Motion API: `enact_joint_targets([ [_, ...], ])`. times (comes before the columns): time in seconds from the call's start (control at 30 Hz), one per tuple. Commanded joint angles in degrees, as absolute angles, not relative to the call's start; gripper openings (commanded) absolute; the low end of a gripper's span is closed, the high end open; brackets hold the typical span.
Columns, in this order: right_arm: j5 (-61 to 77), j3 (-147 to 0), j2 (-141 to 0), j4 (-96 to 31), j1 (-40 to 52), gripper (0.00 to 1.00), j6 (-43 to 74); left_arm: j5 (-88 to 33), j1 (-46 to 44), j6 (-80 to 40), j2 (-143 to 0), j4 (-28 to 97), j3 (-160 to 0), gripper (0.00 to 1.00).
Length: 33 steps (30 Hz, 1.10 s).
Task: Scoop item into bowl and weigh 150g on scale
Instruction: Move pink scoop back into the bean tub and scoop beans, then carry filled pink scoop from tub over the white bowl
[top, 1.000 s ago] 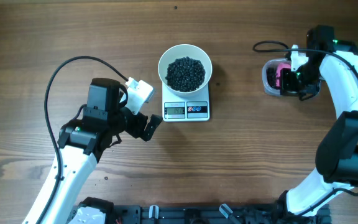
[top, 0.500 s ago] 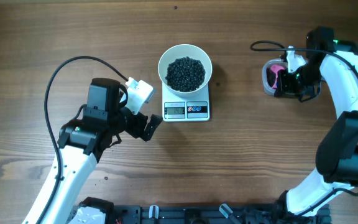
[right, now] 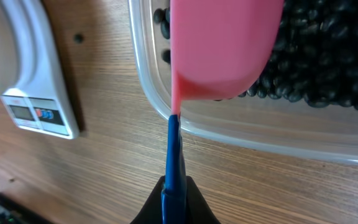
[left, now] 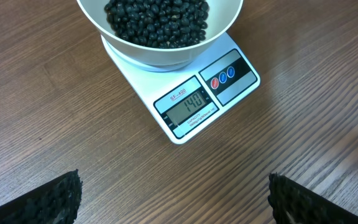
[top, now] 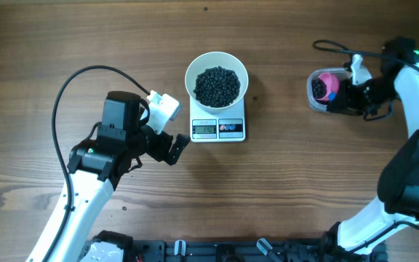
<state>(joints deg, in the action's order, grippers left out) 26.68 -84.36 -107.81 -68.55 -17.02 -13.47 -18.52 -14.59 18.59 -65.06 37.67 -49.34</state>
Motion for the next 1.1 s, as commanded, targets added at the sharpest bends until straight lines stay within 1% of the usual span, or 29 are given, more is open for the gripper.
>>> enact_joint_targets([
  [0.0, 33.3, -84.1, -108.8, -69.8, -21.1, 0.04, -19.4, -19.4, -14.8, 18.7, -65.5, 37.5, -48.8, 1.00],
  [0.3, 40.0, -84.1, -108.9, -71.7, -30.9, 0.04, -28.2, -19.4, -14.8, 18.7, -65.5, 37.5, -48.8, 1.00],
  [0.5, 44.9, -84.1, -108.9, -72.6, -32.3, 0.04, -29.9, -19.4, -14.8, 18.7, -65.5, 37.5, -48.8, 1.00],
  [0.7, 52.0, -84.1, -108.9, -73.3, -29.0, 0.04, -29.8, -19.4, -14.8, 18.7, -65.5, 37.5, -48.8, 1.00],
  [0.8, 54.6, -84.2, -108.6, -73.6, -26.0, 0.04, -29.8, -19.4, -14.8, 18.7, -65.5, 37.5, -48.8, 1.00],
  [1.07, 56.1, -87.5, -108.1, -71.5, -14.0, 0.04, -22.5, -19.4, -14.8, 18.7, -65.5, 37.5, -48.8, 1.00],
])
